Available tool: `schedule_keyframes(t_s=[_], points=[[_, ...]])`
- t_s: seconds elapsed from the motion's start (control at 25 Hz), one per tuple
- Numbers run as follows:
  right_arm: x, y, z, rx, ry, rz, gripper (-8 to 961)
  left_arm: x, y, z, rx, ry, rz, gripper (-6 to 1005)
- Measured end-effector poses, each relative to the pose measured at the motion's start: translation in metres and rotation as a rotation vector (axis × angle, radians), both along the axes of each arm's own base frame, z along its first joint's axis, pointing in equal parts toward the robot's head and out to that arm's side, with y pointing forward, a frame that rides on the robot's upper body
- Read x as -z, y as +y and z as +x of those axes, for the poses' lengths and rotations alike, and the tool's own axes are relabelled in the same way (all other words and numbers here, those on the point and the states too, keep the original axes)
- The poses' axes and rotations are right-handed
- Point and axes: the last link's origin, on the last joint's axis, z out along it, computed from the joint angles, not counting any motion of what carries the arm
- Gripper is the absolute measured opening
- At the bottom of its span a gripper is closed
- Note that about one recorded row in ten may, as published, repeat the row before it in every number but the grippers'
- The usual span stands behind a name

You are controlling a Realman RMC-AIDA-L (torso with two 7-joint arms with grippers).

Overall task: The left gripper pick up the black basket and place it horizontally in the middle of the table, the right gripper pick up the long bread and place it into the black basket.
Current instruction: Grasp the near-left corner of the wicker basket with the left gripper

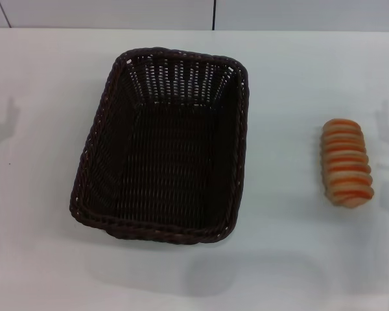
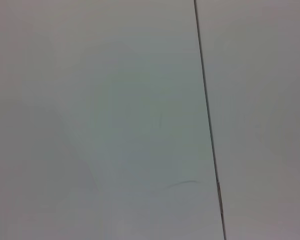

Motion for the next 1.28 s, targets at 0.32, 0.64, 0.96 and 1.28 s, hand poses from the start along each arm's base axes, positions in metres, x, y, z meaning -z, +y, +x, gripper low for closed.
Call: schedule_keyframes(t_s=[0.32, 0.64, 0.96, 1.28], points=[[0.0, 0.001, -0.001, -0.001, 0.001, 0.003, 823, 0.0, 0.001, 0.0, 0.001, 0.0, 0.0, 781], [-0.001, 0.001, 0.0, 0.004, 0.003, 0.007, 824, 0.003, 0.003, 0.006, 0.027, -0.021, -0.014, 780], [-0.001, 0.001, 0.001, 0.005, 0.003, 0.007, 824, -0.007, 0.004, 0.017, 0.136, -0.187, -0.037, 778], [-0.001, 0.0, 0.001, 0.006, 0.004, 0.008, 824, -0.029, 0.012, 0.031, 0.262, -0.337, -0.127, 777]])
